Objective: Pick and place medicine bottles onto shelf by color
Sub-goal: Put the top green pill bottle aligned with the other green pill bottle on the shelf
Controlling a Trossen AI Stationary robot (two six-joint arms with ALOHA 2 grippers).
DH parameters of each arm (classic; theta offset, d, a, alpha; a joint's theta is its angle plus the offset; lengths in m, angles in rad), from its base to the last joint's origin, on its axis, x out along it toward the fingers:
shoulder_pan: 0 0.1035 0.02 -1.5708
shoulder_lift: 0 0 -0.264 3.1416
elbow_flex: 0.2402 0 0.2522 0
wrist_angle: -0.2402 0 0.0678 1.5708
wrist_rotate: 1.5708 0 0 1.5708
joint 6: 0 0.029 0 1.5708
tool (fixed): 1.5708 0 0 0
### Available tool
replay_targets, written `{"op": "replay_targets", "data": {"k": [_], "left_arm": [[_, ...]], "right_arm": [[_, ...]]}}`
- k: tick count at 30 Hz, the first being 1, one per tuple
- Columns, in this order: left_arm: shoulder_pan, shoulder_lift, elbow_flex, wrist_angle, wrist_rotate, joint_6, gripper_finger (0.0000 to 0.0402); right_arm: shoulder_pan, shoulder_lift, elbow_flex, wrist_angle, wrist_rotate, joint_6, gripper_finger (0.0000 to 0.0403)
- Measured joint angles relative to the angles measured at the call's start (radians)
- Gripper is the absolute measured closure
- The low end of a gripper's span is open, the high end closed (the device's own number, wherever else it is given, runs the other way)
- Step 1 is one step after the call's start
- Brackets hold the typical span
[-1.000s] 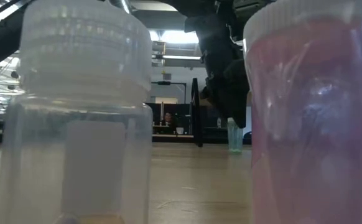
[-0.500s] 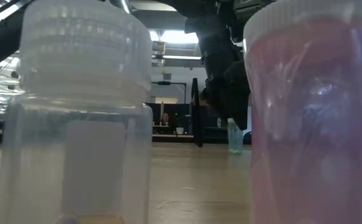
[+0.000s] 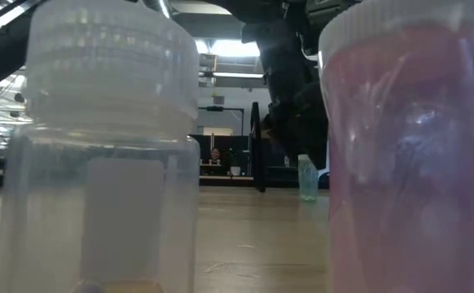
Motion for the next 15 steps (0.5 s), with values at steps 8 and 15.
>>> {"op": "replay_targets", "data": {"k": [8, 15], "left_arm": [[0.0, -0.002, 0.002, 0.0, 0.008, -0.006, 0.0132], [0.0, -0.01, 0.002, -0.005, 0.022, -0.008, 0.0132]], "right_arm": [[0.0, 0.0, 0.0, 0.0, 0.0, 0.0, 0.023], [0.0, 0.0, 0.0, 0.0, 0.0, 0.0, 0.023]]}}
